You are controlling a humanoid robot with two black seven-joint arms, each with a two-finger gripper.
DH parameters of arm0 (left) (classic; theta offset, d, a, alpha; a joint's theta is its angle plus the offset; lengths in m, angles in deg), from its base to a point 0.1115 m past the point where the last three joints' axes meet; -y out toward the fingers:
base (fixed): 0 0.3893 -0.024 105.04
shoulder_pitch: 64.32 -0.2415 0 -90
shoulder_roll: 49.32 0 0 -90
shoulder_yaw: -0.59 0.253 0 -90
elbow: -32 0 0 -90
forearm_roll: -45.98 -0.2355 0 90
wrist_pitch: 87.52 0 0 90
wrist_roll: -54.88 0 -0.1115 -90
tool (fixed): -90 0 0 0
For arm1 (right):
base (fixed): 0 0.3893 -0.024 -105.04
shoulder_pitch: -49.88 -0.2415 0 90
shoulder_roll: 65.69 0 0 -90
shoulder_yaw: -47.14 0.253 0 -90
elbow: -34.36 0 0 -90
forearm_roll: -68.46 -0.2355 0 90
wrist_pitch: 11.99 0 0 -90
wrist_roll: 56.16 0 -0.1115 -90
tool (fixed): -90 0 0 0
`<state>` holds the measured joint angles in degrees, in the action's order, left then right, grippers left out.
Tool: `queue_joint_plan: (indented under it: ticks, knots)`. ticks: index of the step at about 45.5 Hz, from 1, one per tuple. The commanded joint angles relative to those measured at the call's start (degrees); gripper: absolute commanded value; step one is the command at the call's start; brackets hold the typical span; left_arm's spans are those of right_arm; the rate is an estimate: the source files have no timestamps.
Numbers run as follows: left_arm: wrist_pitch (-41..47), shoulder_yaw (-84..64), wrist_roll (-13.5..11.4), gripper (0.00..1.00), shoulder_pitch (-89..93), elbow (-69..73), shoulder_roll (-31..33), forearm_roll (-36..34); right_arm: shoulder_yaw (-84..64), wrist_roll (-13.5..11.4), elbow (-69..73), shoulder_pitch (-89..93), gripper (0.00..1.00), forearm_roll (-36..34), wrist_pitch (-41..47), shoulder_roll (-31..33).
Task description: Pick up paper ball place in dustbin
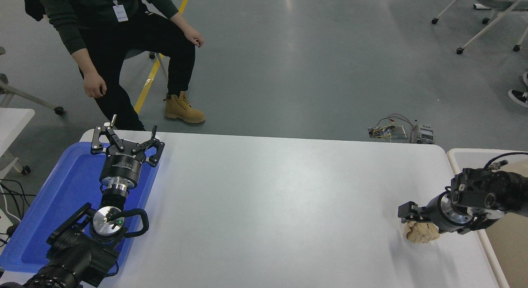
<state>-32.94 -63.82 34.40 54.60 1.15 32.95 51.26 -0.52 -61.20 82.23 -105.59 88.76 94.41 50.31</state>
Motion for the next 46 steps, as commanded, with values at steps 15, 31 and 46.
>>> queue_joint_plan:
  ticks: [15, 31, 46]
  knots:
    - [0.0, 0.0, 0.0, 1.00, 0.0, 0.0, 0.0, 0.0, 0.3, 0.5, -1.7, 2.7, 0.95, 0.0, -0.4, -1.7]
    - [0.0, 0.0, 0.0, 1.00, 0.0, 0.0, 0.0, 0.0, -0.3, 1.4, -1.5, 2.4, 0.06, 5.8, -3.1, -3.2]
    - [0.0, 0.1, 0.0, 1.00, 0.0, 0.0, 0.0, 0.0, -4.5, 2.8, 4.7, -6.2, 0.00, 10.9, -3.1, 1.5]
